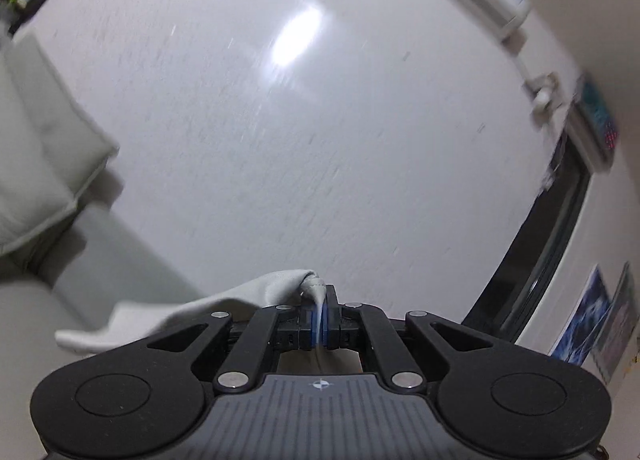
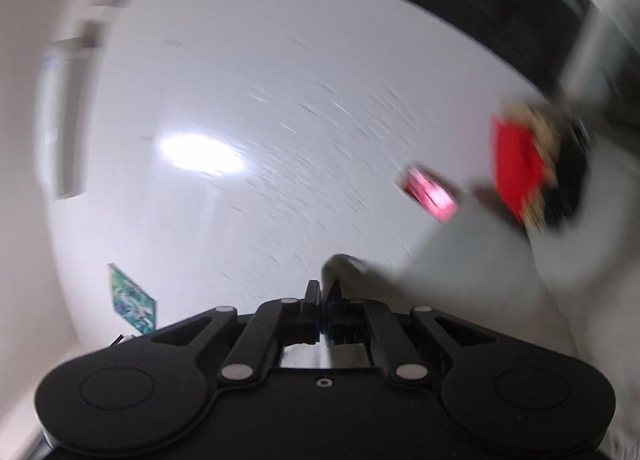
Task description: Fold clothes
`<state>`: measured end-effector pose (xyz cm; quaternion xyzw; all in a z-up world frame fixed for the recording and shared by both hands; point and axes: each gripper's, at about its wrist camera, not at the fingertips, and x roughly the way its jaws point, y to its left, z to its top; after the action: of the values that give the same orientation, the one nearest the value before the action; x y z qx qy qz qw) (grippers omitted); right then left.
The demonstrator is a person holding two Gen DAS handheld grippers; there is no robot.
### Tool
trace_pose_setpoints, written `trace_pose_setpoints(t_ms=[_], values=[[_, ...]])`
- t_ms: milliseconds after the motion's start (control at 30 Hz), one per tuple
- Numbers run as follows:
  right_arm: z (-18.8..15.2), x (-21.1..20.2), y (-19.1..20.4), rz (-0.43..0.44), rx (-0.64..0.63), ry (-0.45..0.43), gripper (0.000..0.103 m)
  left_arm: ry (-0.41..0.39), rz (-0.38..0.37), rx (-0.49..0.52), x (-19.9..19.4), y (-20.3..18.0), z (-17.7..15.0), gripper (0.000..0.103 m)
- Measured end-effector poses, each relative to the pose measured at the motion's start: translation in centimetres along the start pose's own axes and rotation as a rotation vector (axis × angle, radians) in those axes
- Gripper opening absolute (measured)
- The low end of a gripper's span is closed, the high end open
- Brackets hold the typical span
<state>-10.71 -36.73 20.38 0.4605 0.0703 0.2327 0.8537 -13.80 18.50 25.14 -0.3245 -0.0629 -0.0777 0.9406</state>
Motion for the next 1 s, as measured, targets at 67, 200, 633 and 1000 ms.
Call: trace_pose_setpoints(t_ms=[67, 200, 633, 1000], values=[[0.2, -0.9, 2.4, 0.045, -0.079, -0.041, 0.003, -0.057, -0.010, 0.027, -1.0, -1.1, 1.3, 0.004], [0.1, 0.0, 3.9, 0.074, -0.161, -0.059, 0.003, -0.019, -0.016, 0.061, -0.2, -1.5, 1.9, 0.005], [1.9, 20.2, -3.9, -0.270, -0.122, 0.082, 0.003, 0.280, 0.236, 0.158, 18.0, 3.5, -1.6, 0.001], [-2.2, 18.5, -11.1, -0.359, -0.110, 0.158, 0.003, 0.394, 0.333, 0.134, 17.7, 11.9, -10.7, 0.002]])
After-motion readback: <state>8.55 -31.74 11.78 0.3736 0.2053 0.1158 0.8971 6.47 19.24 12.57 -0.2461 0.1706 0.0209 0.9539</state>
